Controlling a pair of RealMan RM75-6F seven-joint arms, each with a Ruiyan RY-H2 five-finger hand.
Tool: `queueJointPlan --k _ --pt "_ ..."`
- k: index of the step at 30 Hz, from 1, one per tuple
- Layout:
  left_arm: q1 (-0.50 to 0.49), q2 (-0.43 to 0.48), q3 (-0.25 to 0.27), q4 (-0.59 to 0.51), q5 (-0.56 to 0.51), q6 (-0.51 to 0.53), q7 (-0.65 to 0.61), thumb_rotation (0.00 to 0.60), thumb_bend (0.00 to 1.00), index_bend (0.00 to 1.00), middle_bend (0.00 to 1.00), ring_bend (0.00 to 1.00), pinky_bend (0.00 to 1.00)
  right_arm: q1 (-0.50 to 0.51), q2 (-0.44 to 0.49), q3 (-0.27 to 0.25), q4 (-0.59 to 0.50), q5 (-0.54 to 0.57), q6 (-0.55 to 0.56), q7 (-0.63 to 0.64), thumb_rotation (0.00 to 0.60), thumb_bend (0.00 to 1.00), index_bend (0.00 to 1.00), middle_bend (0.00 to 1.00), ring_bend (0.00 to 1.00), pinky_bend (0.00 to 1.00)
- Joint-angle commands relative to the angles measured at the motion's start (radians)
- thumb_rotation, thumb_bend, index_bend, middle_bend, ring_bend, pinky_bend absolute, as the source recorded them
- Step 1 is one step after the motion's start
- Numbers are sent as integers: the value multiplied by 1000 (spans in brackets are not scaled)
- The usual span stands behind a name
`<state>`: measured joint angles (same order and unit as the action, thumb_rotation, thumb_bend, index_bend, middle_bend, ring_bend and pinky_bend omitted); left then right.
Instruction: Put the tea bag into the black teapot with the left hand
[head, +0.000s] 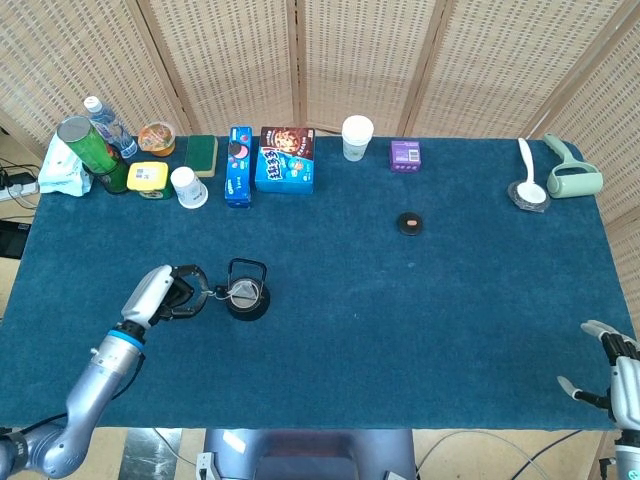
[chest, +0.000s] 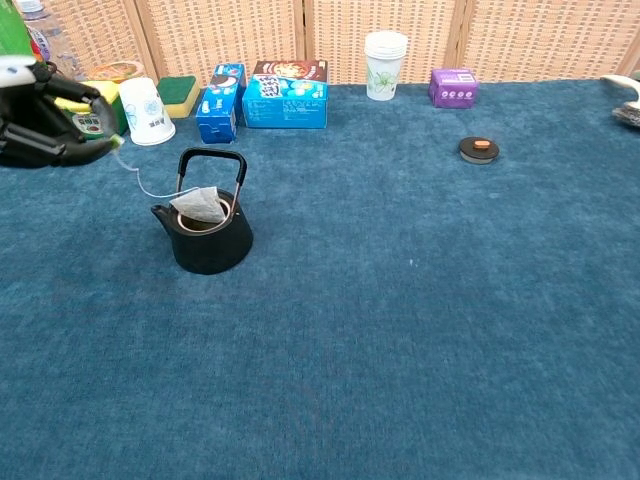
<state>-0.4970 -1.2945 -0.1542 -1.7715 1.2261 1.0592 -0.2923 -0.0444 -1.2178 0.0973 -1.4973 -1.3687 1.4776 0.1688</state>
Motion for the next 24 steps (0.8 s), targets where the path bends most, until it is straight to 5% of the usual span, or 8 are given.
queueJointPlan --k 1,12,17,24 --pt "14 29 28 -17 6 -17 14 600 546 688 1000 1000 979 2 1 0 -3 0 -2 -4 600 18 238 217 230 164" --pt "0 123 103 -60 -79 -118 204 600 531 686 1000 1000 979 2 4 0 -13 0 -2 -15 600 19 238 217 231 165" --pt "-34 159 118 -88 -129 -183 281 600 419 480 1000 1000 978 2 6 -1 -18 1 -4 -19 600 19 238 217 234 165" --pt "-58 169 115 -100 -160 -210 312 600 328 334 1000 1000 978 0 6 -1 -18 3 -3 -17 600 18 238 217 234 165"
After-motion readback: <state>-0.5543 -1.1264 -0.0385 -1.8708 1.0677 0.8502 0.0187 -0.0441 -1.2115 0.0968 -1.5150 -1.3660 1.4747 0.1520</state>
